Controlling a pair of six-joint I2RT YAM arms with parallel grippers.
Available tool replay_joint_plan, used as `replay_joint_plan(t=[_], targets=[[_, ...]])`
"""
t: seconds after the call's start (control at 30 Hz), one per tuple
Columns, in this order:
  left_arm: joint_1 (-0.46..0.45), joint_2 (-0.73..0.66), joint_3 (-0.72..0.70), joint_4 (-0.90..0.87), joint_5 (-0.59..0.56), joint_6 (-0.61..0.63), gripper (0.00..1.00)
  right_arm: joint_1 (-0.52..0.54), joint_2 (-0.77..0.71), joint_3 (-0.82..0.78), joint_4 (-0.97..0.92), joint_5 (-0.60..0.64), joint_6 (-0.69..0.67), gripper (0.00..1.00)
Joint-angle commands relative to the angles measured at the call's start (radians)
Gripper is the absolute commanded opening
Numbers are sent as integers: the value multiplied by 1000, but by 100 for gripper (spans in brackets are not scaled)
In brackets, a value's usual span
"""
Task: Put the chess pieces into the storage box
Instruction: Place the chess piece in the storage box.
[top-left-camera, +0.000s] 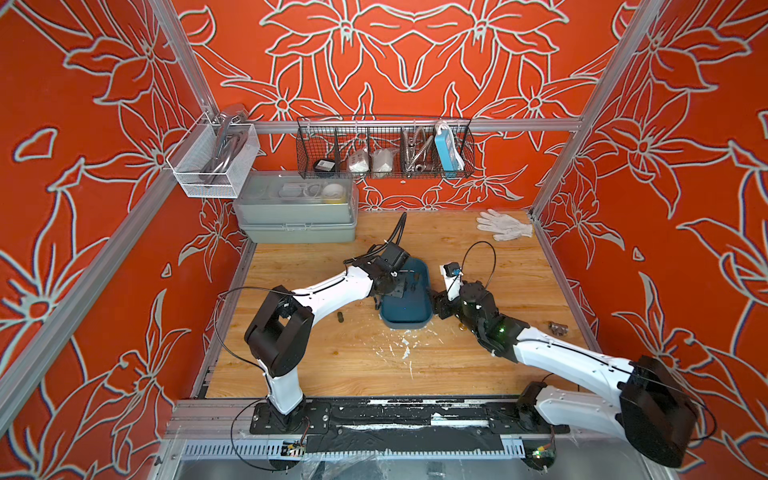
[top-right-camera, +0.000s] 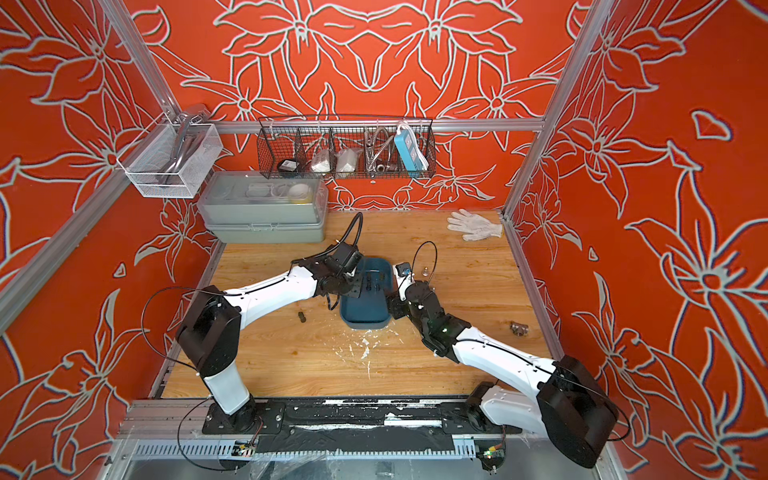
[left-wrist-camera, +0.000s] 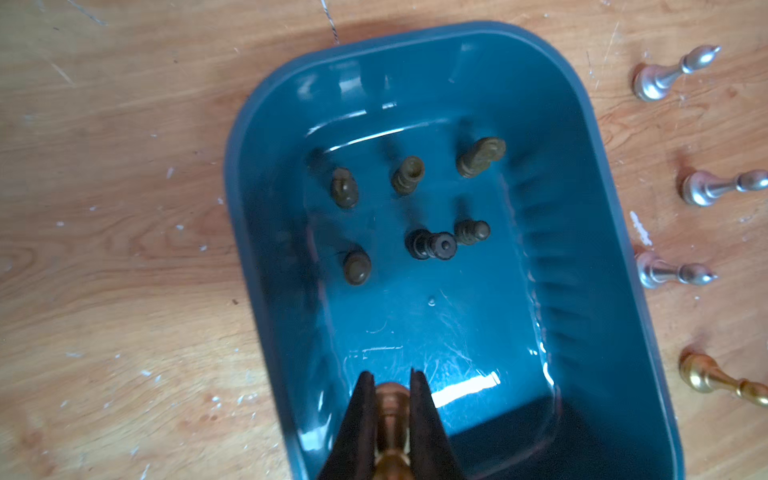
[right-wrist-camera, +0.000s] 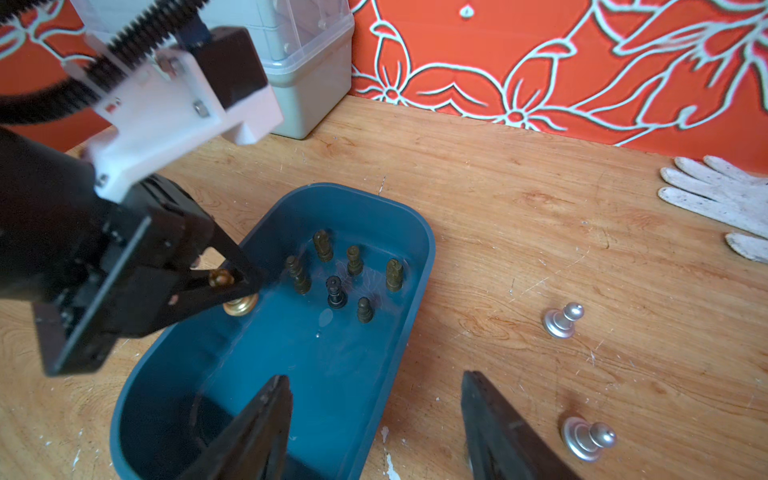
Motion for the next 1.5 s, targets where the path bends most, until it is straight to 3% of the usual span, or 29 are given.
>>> replay_joint_plan(t=[0.0,0.63,1.47], targets=[[-6,22,-3,63,-28,-6,10,-2,6,3,11,19,8,69],[-12,178,84,-7,-85,-5,11,-2,17,7,8,17,13,69],[-12,245,120,-15,-89,1,13,-2,-13,-21,44,5,9,69]])
